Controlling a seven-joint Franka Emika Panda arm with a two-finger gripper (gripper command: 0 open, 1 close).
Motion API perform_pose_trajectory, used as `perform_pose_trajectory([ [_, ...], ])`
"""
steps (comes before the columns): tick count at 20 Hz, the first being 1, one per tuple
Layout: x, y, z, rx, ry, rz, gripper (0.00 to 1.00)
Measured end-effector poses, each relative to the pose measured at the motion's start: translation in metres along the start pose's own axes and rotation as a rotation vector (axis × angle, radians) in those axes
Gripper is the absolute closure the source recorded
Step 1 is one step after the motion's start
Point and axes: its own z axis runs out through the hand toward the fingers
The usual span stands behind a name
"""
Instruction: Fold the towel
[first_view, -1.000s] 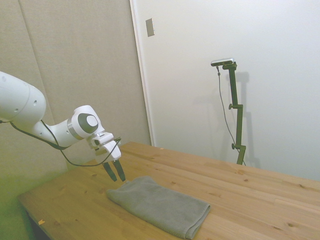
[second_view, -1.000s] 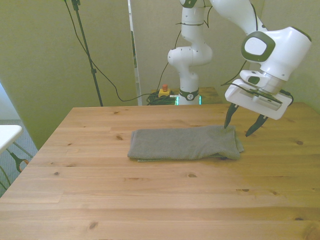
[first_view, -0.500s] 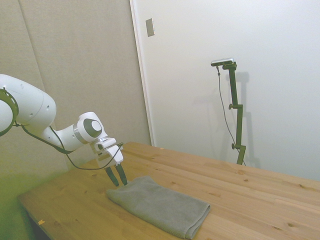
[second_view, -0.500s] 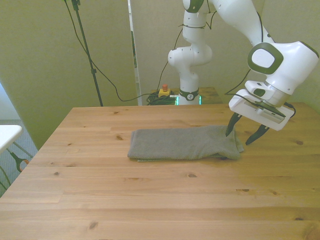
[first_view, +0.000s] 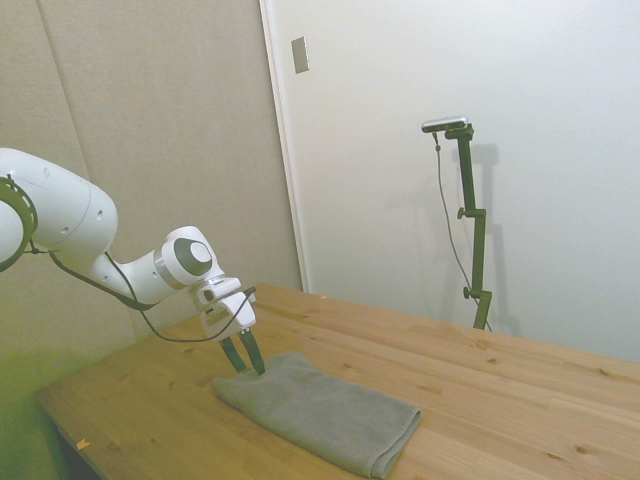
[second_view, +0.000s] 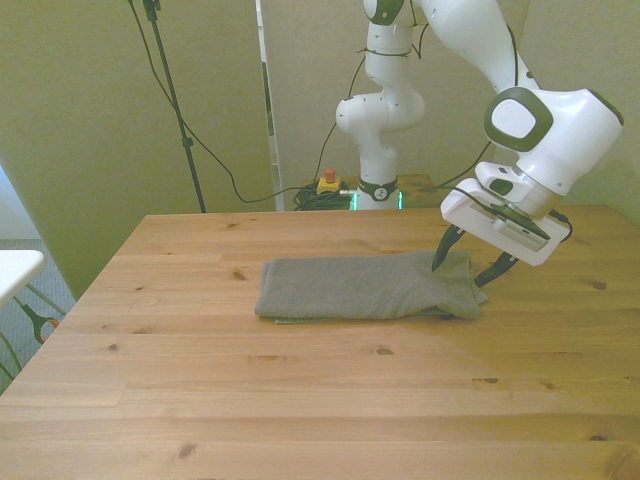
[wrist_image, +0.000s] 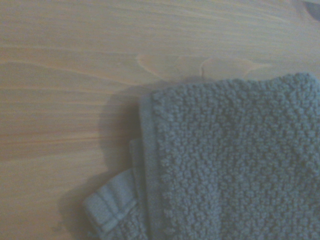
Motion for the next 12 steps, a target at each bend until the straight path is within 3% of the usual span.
perform_pose_trajectory([
  [1, 0.0013, 0.0008, 0.0013, -0.002, 0.002, 0.001, 0.0],
  [2, 0.002, 0.0014, 0.002, -0.004, 0.003, 0.002, 1.0],
  [12, 0.0024, 0.0074, 0.0058, -0.003, 0.005, 0.001, 1.0],
])
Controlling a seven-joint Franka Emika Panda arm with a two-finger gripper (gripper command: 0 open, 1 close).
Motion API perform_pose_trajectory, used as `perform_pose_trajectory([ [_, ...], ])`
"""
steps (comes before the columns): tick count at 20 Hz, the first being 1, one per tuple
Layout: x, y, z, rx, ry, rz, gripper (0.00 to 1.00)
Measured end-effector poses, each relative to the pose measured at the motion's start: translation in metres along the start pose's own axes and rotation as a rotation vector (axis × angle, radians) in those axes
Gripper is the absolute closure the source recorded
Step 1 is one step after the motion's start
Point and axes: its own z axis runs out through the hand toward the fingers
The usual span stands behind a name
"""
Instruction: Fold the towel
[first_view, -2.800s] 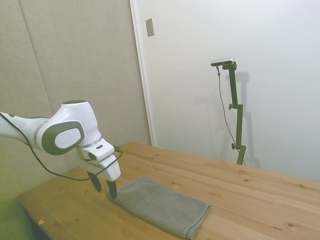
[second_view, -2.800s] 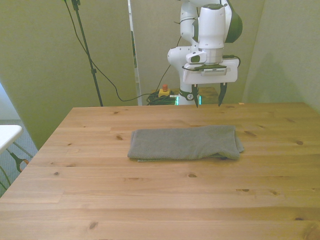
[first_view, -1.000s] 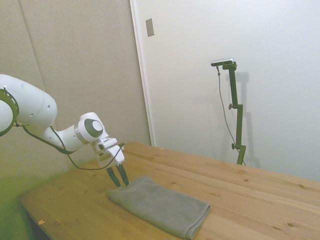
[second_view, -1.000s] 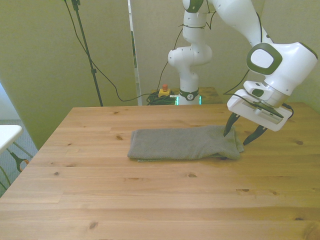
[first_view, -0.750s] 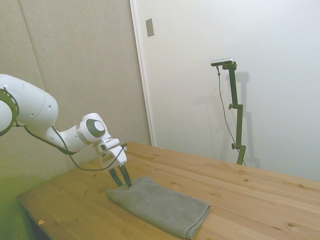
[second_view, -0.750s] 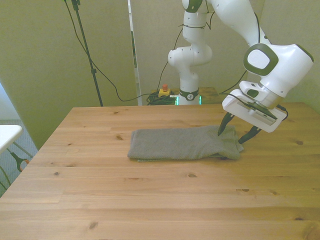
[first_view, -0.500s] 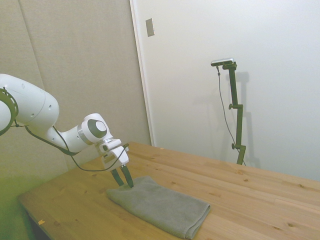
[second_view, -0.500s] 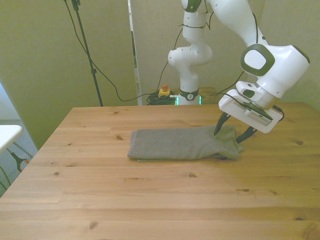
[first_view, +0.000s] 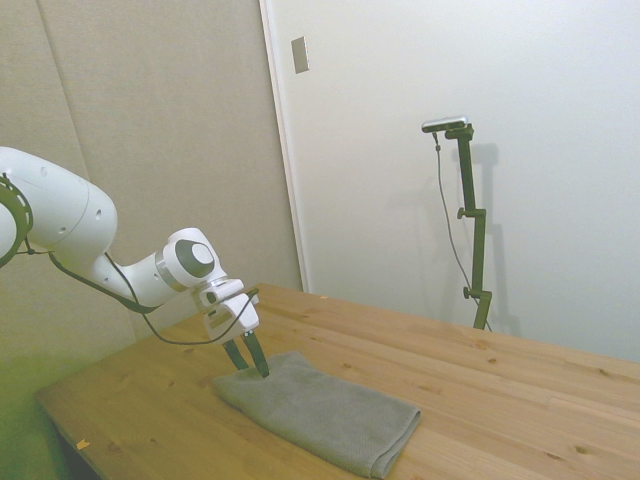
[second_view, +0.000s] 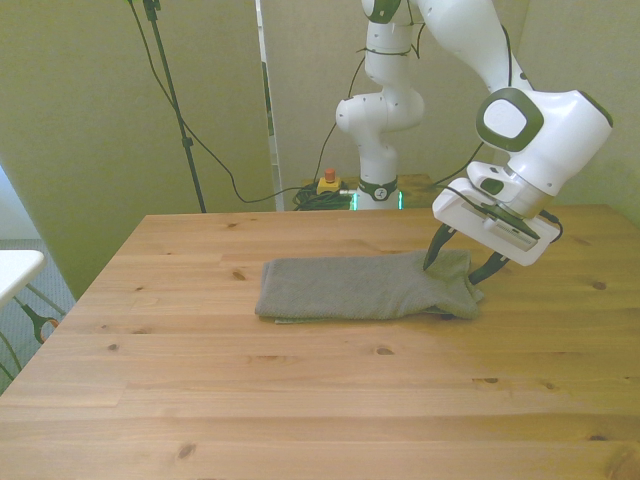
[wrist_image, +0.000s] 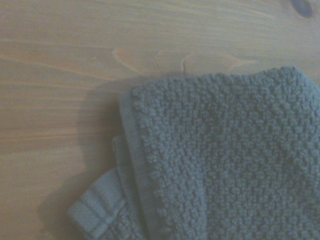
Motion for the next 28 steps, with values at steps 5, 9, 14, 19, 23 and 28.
perform_pose_trajectory([
  [5, -0.002, 0.002, 0.005, -0.003, 0.001, -0.005, 1.0],
  [9, -0.002, 0.003, 0.009, -0.004, 0.001, -0.008, 1.0],
  [14, -0.002, 0.006, 0.015, -0.011, 0.0, -0.009, 1.0],
  [19, -0.003, 0.007, 0.018, -0.015, -0.003, -0.01, 1.0],
  [23, 0.002, 0.01, 0.015, -0.008, -0.002, 0.0, 1.0],
  [28, 0.022, 0.024, -0.011, 0.041, 0.01, 0.039, 1.0],
])
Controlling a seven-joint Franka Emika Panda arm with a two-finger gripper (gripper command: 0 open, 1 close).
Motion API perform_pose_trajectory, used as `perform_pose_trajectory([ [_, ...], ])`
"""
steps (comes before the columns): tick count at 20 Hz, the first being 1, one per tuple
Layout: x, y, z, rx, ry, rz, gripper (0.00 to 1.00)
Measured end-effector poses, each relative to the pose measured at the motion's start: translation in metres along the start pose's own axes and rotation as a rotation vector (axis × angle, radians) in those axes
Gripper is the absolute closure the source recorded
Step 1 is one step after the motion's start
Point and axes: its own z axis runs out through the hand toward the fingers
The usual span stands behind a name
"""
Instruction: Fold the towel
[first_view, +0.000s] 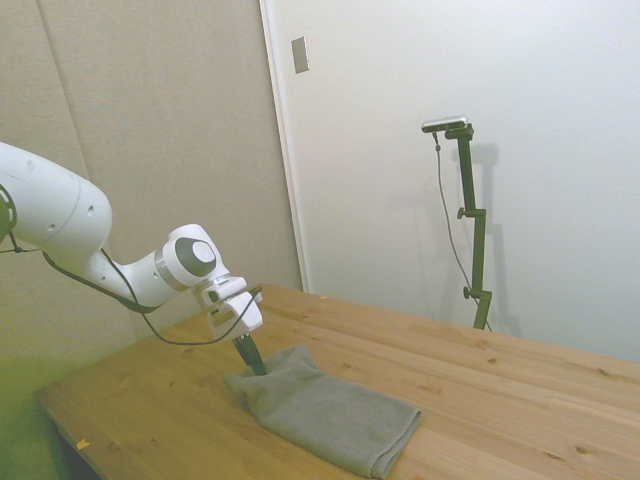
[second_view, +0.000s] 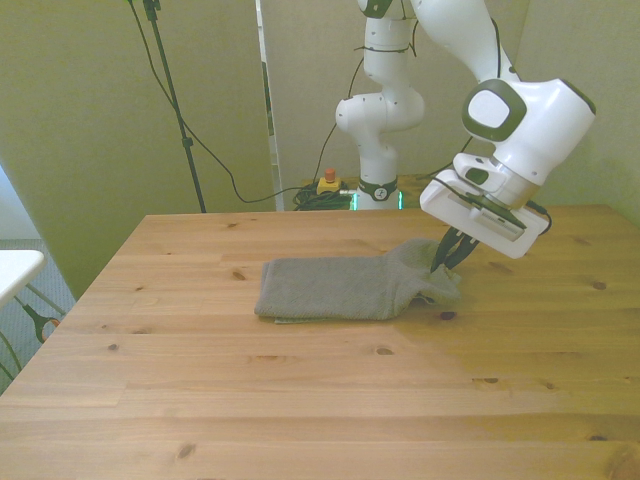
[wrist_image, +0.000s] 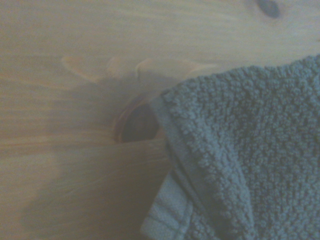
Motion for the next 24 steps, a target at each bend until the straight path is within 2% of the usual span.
perform_pose_trajectory([
  [5, 0.03, 0.027, -0.028, 0.046, 0.004, 0.043, 1.0],
  [12, 0.085, 0.075, -0.053, 0.133, -0.052, 0.108, 1.0],
  [15, 0.103, 0.095, -0.051, 0.155, -0.067, 0.134, 1.0],
  [24, 0.172, 0.165, -0.02, 0.243, -0.152, 0.195, 1.0],
])
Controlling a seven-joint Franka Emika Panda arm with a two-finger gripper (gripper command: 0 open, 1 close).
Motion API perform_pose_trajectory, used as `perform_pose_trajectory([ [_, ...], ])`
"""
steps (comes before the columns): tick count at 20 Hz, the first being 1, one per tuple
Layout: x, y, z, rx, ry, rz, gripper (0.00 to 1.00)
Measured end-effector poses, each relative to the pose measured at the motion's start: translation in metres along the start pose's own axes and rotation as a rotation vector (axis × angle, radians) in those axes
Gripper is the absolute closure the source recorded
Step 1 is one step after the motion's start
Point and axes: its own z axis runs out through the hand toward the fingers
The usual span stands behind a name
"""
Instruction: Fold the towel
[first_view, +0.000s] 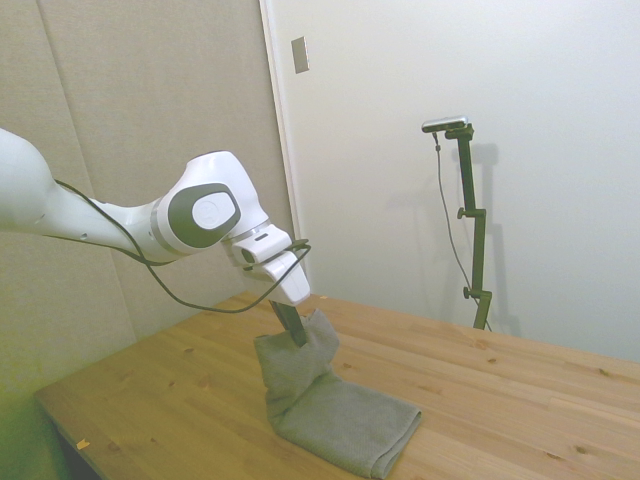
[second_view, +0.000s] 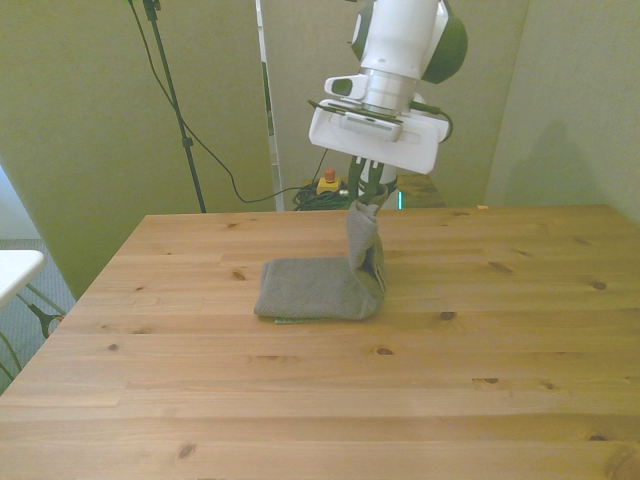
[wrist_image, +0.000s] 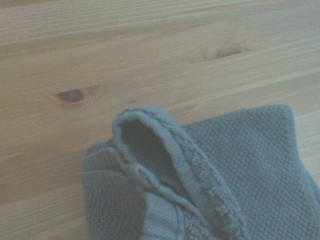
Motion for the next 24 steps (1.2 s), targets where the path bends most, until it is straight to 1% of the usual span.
perform_pose_trajectory([
  [5, 0.039, 0.033, -0.001, 0.016, -0.022, 0.045, 1.0],
  [9, 0.068, 0.056, 0.014, 0.053, -0.047, 0.078, 1.0],
  [10, 0.075, 0.059, 0.02, 0.067, -0.051, 0.085, 0.0],
  [14, 0.09, 0.063, 0.049, 0.116, -0.089, 0.078, 0.0],
  [16, 0.093, 0.066, 0.058, 0.121, -0.109, 0.072, 0.0],
  [24, 0.11, 0.082, 0.061, 0.119, -0.107, 0.092, 0.0],
])
